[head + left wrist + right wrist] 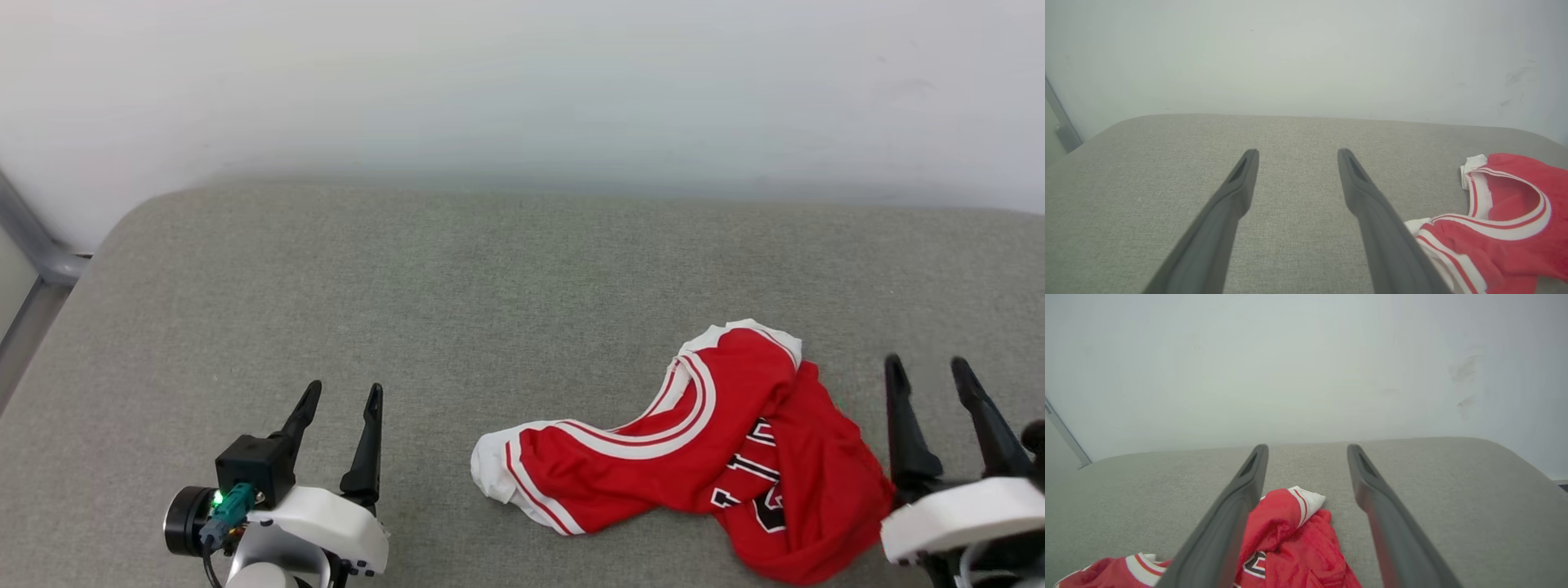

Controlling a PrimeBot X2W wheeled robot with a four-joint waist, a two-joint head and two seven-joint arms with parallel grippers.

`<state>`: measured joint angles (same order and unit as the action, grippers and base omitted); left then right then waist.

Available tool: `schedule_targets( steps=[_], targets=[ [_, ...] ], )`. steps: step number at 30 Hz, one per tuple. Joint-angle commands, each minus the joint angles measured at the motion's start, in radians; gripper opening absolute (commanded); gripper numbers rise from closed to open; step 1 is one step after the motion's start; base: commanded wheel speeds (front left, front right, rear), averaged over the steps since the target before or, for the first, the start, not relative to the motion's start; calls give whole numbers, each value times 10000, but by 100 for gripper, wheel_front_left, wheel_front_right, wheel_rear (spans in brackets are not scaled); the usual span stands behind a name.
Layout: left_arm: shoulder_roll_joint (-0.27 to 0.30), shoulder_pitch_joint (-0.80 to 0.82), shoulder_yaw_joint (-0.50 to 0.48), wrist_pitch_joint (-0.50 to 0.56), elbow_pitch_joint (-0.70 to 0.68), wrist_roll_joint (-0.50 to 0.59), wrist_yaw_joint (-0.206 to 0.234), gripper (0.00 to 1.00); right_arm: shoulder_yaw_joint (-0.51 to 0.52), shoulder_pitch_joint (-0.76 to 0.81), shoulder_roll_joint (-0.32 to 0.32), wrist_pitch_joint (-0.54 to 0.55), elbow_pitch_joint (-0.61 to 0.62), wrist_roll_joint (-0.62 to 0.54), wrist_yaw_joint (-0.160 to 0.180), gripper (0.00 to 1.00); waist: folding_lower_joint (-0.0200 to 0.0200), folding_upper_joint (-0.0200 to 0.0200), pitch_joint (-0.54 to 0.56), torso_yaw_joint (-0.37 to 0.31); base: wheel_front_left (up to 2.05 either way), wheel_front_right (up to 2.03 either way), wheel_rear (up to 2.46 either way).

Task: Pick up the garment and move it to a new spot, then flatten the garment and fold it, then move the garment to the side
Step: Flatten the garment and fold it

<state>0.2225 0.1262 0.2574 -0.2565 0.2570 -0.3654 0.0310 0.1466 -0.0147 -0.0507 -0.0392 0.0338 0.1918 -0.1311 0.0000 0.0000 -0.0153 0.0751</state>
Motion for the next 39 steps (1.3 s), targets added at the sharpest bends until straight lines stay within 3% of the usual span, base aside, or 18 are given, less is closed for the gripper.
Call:
schedule_targets(
  steps=[1,4,7,15,23,31,32,34,39],
  targets=[
    [78,-134,25,44,-62,44,66,100,149,298,7,94,230,91,7,100,0,0,72,-92,0,0,0],
    [120,-117,151,195,-170,108,53,100,368,721,9,367,572,292,7,100,0,0,114,-220,0,0,0],
    [197,152,464,729,-176,126,-227,100,456,1022,9,559,794,443,7,100,0,0,107,-298,0,0,0],
    [288,1330,1349,3868,265,-484,-1105,100,466,1026,6,774,1071,613,7,100,0,0,-277,-476,0,0,0],
    [720,2147,2243,6805,761,-797,-1436,100,336,721,6,663,889,788,7,100,0,0,-920,-832,0,0,0],
    [1144,2680,3395,8410,1078,-1085,-1601,100,107,495,8,450,528,1067,7,100,0,0,-1483,-1132,0,0,0],
    [1196,2726,3566,8530,1123,-1131,-1602,86,104,490,6,408,472,1111,7,100,0,0,-1527,-1159,0,0,0],
    [1260,2782,3812,8574,1155,-1268,-1617,0,99,438,6,372,368,1146,7,100,0,0,-1566,-1205,0,0,0],
    [1626,3346,3610,7473,884,-957,-1465,0,231,419,6,271,120,1232,7,100,0,0,-1526,-1138,0,0,0]
  ],
)
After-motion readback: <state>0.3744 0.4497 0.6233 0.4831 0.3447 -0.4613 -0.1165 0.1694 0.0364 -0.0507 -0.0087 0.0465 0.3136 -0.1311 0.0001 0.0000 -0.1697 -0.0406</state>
